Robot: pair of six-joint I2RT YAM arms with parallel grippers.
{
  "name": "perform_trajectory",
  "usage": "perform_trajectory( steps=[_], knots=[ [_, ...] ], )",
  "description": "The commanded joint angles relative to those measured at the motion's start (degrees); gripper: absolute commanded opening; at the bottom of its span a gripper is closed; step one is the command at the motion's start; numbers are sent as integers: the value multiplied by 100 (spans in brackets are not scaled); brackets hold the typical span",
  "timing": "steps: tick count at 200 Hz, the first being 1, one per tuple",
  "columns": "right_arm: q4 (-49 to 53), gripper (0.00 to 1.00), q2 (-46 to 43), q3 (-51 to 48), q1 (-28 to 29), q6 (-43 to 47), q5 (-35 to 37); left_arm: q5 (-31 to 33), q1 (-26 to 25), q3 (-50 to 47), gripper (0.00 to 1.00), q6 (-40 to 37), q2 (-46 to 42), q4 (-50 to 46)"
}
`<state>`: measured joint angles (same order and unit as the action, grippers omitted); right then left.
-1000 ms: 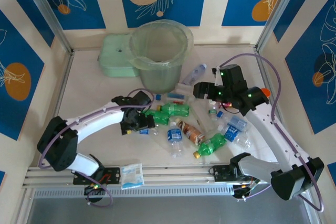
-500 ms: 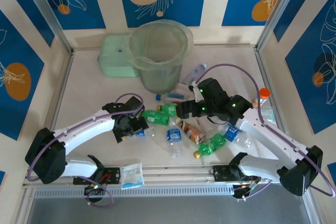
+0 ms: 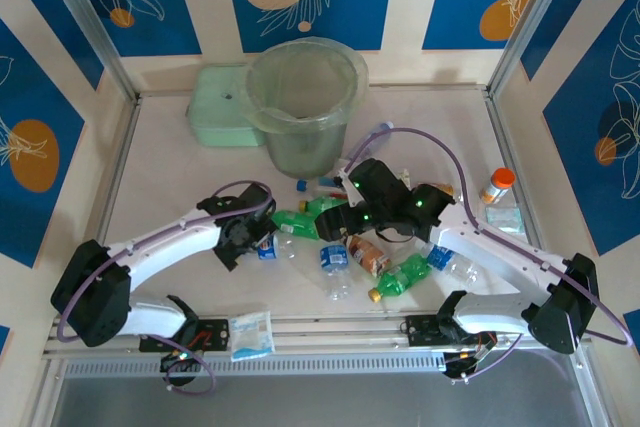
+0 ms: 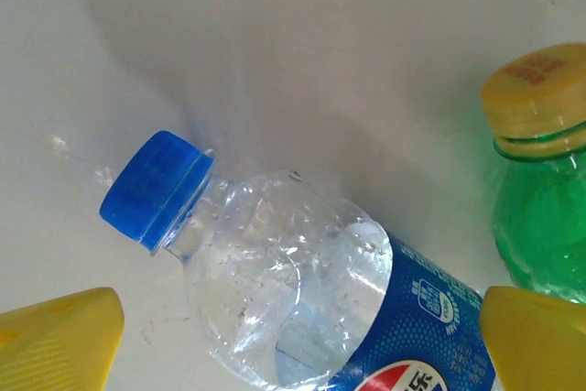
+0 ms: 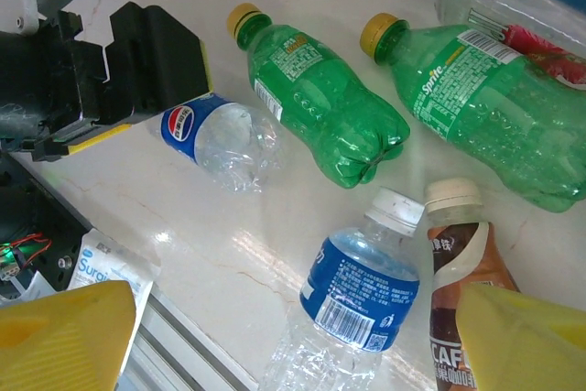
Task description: Put the plastic bottles in the bin
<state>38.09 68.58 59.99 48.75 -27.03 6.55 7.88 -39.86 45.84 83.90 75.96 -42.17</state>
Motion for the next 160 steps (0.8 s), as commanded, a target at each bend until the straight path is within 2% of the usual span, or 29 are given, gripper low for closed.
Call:
perform_trajectory(
  steps=[1, 26, 57, 107, 137, 160],
  knots=[
    [-29, 91, 7, 165, 69, 55, 144, 111, 0, -199, 99, 890, -37, -23],
    [-69, 92, -61, 112, 64, 54, 189, -76, -13, -408, 99, 1149, 119, 326],
    [-51, 91, -77, 141, 64, 71, 225, -145, -48, -338, 98, 1044, 458, 430],
    [23, 87, -254, 137, 56, 51, 380, 100, -32, -80, 86, 542, 558, 61],
    [32, 87, -344, 136, 23, 9, 523, 134, -2, -105, 74, 396, 589, 28],
    [41, 87, -421, 169, -39, 4, 567, 161, 0, -93, 71, 282, 679, 68]
  ],
)
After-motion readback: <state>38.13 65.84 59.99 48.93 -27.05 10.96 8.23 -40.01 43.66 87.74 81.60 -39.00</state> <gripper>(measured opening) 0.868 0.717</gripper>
